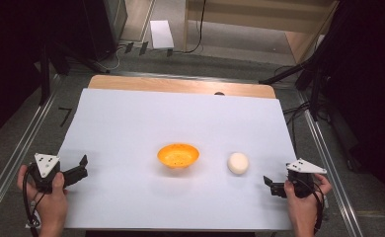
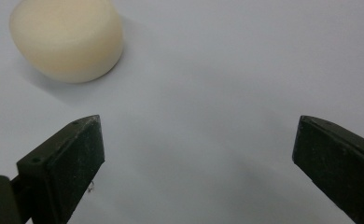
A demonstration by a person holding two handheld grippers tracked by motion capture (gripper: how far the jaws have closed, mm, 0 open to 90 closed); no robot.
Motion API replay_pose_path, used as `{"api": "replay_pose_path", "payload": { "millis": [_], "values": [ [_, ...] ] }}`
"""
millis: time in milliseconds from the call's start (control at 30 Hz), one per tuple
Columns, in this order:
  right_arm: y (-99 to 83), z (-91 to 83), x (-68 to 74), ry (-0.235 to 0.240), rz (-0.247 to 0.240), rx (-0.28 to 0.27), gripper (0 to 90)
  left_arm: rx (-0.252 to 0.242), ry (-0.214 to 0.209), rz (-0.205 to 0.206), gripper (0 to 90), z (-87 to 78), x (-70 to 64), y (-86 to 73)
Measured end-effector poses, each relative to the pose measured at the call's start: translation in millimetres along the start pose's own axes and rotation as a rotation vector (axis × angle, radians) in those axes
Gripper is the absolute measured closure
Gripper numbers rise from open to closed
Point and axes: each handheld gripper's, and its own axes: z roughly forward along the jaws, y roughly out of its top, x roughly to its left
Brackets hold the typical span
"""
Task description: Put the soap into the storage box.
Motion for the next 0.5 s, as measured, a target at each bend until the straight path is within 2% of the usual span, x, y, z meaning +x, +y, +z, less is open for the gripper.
{"api": "replay_pose_path", "payload": {
  "millis": [200,300,333,367,500],
  "values": [
    [17.9,9.2,4.9,0.042,-0.076,0.091,0.0,-0.007,0.001,0.006,0.0,-0.6,-0.5,-0.2],
    [23.7,13.1,5.9,0.062,-0.088,0.120,0.0,-0.010,0.004,0.013,0.0,-0.7,-1.6,-0.5],
    [29.0,16.6,7.6,0.079,-0.114,0.151,0.0,-0.014,0.009,0.022,0.0,-0.8,-2.7,-0.6],
    [29.0,16.6,7.6,0.079,-0.114,0.151,0.0,-0.014,0.009,0.022,0.0,-0.8,-2.7,-0.6],
    [38.8,23.1,10.5,0.075,-0.164,0.196,0.0,-0.025,0.010,0.030,0.3,-2.6,-3.0,-1.3]
  ]
}}
